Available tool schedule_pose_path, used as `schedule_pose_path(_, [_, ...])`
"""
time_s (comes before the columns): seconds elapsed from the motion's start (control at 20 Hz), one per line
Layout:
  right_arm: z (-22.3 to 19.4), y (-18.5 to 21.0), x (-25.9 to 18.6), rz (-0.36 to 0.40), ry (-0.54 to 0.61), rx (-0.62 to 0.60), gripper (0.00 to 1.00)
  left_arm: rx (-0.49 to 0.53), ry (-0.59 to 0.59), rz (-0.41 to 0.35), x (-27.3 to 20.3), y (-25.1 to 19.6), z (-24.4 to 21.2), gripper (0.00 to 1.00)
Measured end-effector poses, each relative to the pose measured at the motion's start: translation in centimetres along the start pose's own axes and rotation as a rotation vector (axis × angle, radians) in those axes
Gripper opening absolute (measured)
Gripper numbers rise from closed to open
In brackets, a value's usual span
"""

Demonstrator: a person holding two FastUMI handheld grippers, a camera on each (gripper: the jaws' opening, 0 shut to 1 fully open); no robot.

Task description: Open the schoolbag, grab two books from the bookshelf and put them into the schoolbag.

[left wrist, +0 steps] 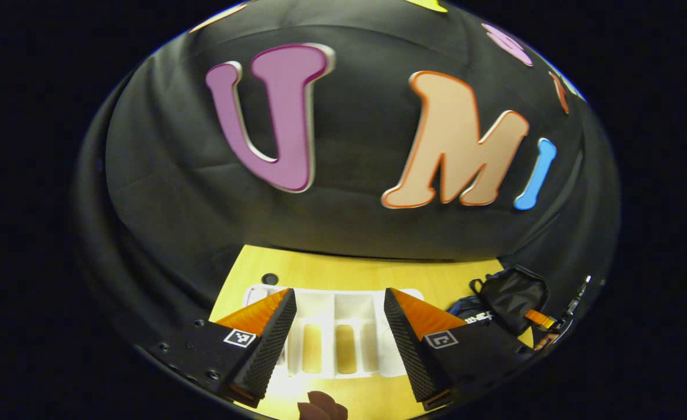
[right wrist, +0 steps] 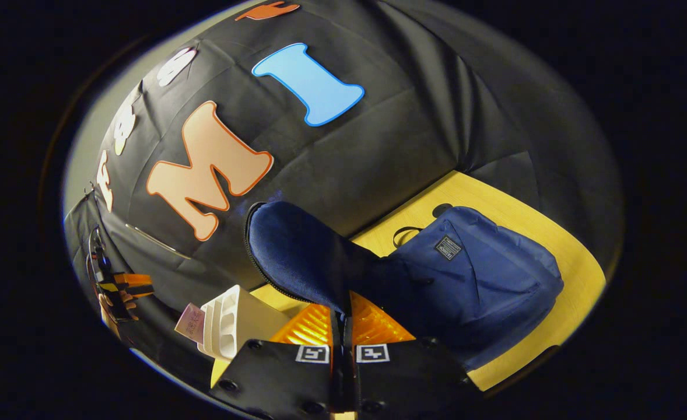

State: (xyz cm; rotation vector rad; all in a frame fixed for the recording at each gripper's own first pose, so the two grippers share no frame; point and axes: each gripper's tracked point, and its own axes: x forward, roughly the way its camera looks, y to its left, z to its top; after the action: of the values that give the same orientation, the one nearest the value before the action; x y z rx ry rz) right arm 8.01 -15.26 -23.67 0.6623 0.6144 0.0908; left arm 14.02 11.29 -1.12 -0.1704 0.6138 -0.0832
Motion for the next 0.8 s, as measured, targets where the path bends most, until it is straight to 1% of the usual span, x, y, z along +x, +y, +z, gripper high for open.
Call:
schedule_pose_path(0.05, [0.0, -0.1, 0.0, -0.003, 0.002, -0.002, 0.03, 0.006, 0.041, 0.007, 0.6, 1.3, -1.1, 0.85])
schedule_pose_path(0.1, [-0.2, 0.0, -0.1, -0.005, 0.007, -0.003, 0.03, 0.004, 0.076, 0.013, 1.0, 2.6, -2.0, 0.88])
schedule_pose_path(0.25, [-0.1, -0.1, 0.0, -0.016, 0.008, -0.01, 0.03, -0.029, 0.166, 0.053, 2.9, 5.9, -4.1, 0.89])
schedule_pose_path(0.4, [-0.3, 0.1, 0.2, -0.027, 0.012, -0.019, 0.03, -0.032, 0.232, 0.088, 4.5, 8.9, -5.7, 0.89])
schedule_pose_path(0.6, [-0.8, 0.2, 0.3, -0.039, 0.011, -0.015, 0.03, -0.051, 0.353, 0.109, 6.5, 10.6, -8.7, 0.89])
schedule_pose_path(0.8, [-0.9, 0.0, 0.2, -0.048, 0.004, -0.009, 0.03, -0.073, 0.412, 0.127, 7.5, 11.4, -10.4, 0.89])
